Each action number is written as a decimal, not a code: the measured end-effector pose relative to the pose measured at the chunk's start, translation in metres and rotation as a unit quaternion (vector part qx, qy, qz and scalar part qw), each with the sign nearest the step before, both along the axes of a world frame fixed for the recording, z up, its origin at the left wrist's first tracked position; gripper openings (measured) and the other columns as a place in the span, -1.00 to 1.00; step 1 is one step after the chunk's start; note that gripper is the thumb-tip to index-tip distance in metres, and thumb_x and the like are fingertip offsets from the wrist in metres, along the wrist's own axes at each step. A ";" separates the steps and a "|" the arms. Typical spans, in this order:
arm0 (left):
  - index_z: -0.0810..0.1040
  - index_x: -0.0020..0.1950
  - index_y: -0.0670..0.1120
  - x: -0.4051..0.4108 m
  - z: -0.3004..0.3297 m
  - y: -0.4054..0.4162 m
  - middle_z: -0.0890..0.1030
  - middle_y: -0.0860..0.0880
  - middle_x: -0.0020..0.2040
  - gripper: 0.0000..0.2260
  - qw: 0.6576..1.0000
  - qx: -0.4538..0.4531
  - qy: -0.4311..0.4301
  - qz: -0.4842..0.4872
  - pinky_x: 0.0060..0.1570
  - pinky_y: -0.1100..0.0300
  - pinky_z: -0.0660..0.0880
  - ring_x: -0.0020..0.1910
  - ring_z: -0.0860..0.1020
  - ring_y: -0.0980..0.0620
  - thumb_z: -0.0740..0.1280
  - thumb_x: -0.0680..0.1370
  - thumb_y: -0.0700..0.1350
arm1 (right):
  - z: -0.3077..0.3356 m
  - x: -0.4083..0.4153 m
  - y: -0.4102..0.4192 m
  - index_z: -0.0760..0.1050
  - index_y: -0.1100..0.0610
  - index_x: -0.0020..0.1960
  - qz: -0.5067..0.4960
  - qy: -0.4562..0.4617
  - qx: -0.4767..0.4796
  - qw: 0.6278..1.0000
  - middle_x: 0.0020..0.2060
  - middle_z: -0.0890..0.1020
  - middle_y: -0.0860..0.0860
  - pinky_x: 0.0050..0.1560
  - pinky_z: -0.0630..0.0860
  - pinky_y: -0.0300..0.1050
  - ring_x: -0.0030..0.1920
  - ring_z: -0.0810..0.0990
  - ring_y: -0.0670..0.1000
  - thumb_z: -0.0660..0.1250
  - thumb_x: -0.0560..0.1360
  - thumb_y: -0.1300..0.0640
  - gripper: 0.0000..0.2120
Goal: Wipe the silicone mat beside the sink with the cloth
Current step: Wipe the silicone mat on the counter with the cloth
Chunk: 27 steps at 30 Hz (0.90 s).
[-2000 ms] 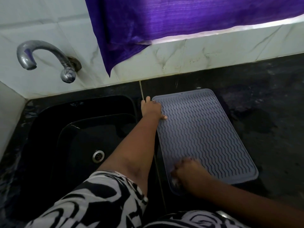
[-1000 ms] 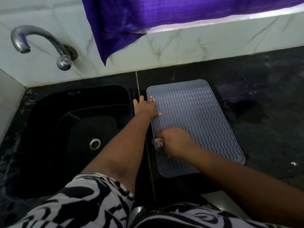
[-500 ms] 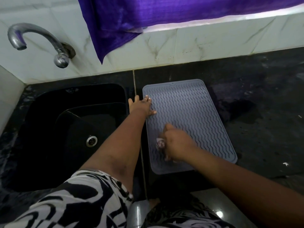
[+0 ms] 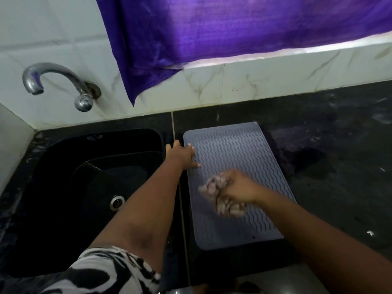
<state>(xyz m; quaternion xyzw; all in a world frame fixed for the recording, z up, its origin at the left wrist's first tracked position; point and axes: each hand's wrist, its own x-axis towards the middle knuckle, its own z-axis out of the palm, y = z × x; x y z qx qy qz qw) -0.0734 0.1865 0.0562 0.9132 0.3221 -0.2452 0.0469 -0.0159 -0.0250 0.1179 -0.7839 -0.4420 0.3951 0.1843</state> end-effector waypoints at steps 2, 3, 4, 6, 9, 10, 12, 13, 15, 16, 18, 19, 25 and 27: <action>0.48 0.36 0.15 0.007 0.013 0.017 0.40 0.00 0.42 -0.58 0.999 -0.011 -0.034 0.015 0.40 -0.22 0.05 0.45 0.16 -0.13 0.24 0.55 0.25 | 0.000 0.029 0.027 0.60 0.06 -0.12 -0.057 -0.114 0.018 0.992 -0.21 0.64 -0.01 -0.20 0.54 -0.17 -0.23 0.61 -0.04 0.41 0.45 0.15 -0.98; 0.53 0.30 0.14 0.012 0.019 0.027 0.46 0.00 0.37 -0.65 0.997 0.002 -0.069 0.023 0.39 -0.19 0.07 0.42 0.20 -0.11 0.25 0.56 0.21 | -0.006 0.041 0.041 0.61 0.04 -0.10 -0.068 -0.160 0.025 0.985 -0.20 0.64 -0.02 -0.18 0.53 -0.18 -0.22 0.61 -0.04 0.42 0.45 0.15 -0.95; 0.53 0.30 0.13 0.016 0.023 0.037 0.48 0.00 0.35 -0.65 0.994 0.019 -0.103 0.027 0.39 -0.16 0.11 0.41 0.22 -0.10 0.28 0.56 0.19 | -0.011 0.051 0.055 0.62 0.03 -0.09 -0.079 -0.168 0.039 0.982 -0.20 0.66 -0.02 -0.15 0.57 -0.15 -0.21 0.63 -0.03 0.43 0.45 0.15 -0.94; 0.32 0.49 0.08 0.027 0.024 0.053 0.33 -0.04 0.49 -0.34 0.993 0.016 -0.119 0.018 0.40 -0.14 0.12 0.48 0.16 -0.12 0.38 0.45 0.25 | -0.015 0.072 0.087 0.62 0.02 -0.07 -0.104 -0.136 0.048 0.984 -0.21 0.67 -0.01 -0.15 0.62 -0.10 -0.22 0.65 -0.04 0.43 0.45 0.15 -0.92; -0.16 0.60 -0.07 0.044 0.014 0.062 -0.15 -0.05 0.60 0.26 0.997 -0.069 -0.023 -0.027 0.50 -0.16 -0.09 0.58 -0.15 -0.11 0.52 0.19 0.36 | -0.011 0.098 0.143 0.60 0.05 0.05 -0.068 -0.196 0.069 0.976 -0.08 0.64 0.05 -0.02 0.58 -0.03 -0.08 0.63 0.05 0.40 0.45 0.23 -0.80; -0.26 0.58 -0.11 0.046 0.005 0.061 -0.24 -0.05 0.59 0.35 0.996 -0.079 0.004 -0.041 0.51 -0.16 -0.17 0.57 -0.22 -0.09 0.54 0.13 0.37 | -0.013 0.105 0.163 0.60 0.04 0.09 -0.047 -0.229 0.078 0.969 -0.03 0.63 0.08 0.04 0.56 0.00 0.00 0.61 0.10 0.38 0.45 0.26 -0.75; -0.41 0.53 -0.12 0.048 -0.012 0.058 -0.40 -0.05 0.54 0.45 0.994 -0.082 0.060 -0.051 0.46 -0.20 -0.27 0.53 -0.36 -0.08 0.56 0.07 0.37 | -0.026 0.108 0.196 0.54 0.00 0.21 -0.020 -0.272 0.048 0.961 0.13 0.56 0.11 0.19 0.49 0.11 0.17 0.52 0.19 0.36 0.45 0.27 -0.64; -0.46 0.51 -0.10 0.048 -0.019 0.057 -0.47 -0.04 0.51 0.47 0.993 -0.081 0.077 -0.047 0.44 -0.22 -0.30 0.50 -0.42 -0.08 0.57 0.06 0.37 | -0.037 0.106 0.208 0.51 -0.01 0.26 -0.007 -0.272 0.004 0.962 0.20 0.51 0.11 0.27 0.42 0.19 0.25 0.45 0.22 0.35 0.47 0.23 -0.62; -0.48 0.50 -0.06 0.049 -0.027 0.058 -0.52 -0.03 0.48 0.47 0.992 -0.075 0.088 -0.042 0.41 -0.24 -0.35 0.47 -0.48 -0.07 0.57 0.05 0.36 | -0.061 0.093 0.219 0.46 0.02 0.29 0.014 -0.281 -0.061 0.958 0.29 0.45 0.11 0.35 0.31 0.26 0.33 0.36 0.24 0.29 0.52 0.11 -0.66; -0.48 0.50 -0.05 0.049 -0.026 0.057 -0.54 -0.03 0.47 0.47 0.992 -0.069 0.094 -0.046 0.40 -0.24 -0.36 0.46 -0.49 -0.07 0.57 0.06 0.37 | -0.072 0.085 0.218 0.45 0.05 0.31 0.015 -0.297 -0.070 0.952 0.30 0.44 0.11 0.37 0.28 0.25 0.36 0.34 0.23 0.25 0.54 0.06 -0.66; -0.49 0.49 -0.05 0.049 -0.026 0.058 -0.55 -0.03 0.46 0.46 0.992 -0.057 0.097 -0.049 0.39 -0.24 -0.38 0.46 -0.49 -0.07 0.56 0.06 0.37 | -0.081 0.069 0.202 0.43 0.10 0.33 0.008 -0.316 -0.060 0.947 0.32 0.45 0.13 0.38 0.27 0.22 0.37 0.33 0.21 0.22 0.54 0.02 -0.62; -0.48 0.50 -0.07 0.050 -0.027 0.059 -0.55 -0.03 0.46 0.46 0.993 -0.054 0.091 -0.045 0.39 -0.24 -0.38 0.47 -0.48 -0.07 0.56 0.07 0.37 | -0.080 0.061 0.189 0.44 0.11 0.30 0.015 -0.319 -0.061 0.946 0.29 0.47 0.14 0.34 0.32 0.18 0.34 0.37 0.20 0.23 0.53 0.00 -0.62; -0.46 0.51 -0.11 0.053 -0.030 0.060 -0.51 -0.06 0.49 0.42 0.995 -0.050 0.083 -0.023 0.41 -0.27 -0.33 0.50 -0.43 -0.09 0.59 0.14 0.27 | -0.034 0.025 0.121 0.56 0.17 0.13 0.142 -0.232 -0.182 0.945 0.08 0.59 0.09 0.09 0.53 -0.03 0.09 0.58 0.10 0.32 0.52 0.08 -0.76; -0.47 0.50 -0.11 0.053 -0.026 0.058 -0.52 -0.06 0.48 0.46 0.994 -0.046 0.093 -0.029 0.39 -0.27 -0.35 0.49 -0.44 -0.09 0.59 0.09 0.32 | -0.011 0.040 0.138 0.52 0.15 0.13 0.109 -0.177 -0.167 0.964 0.02 0.59 0.08 0.09 0.56 -0.04 0.01 0.59 0.05 0.33 0.52 0.12 -0.79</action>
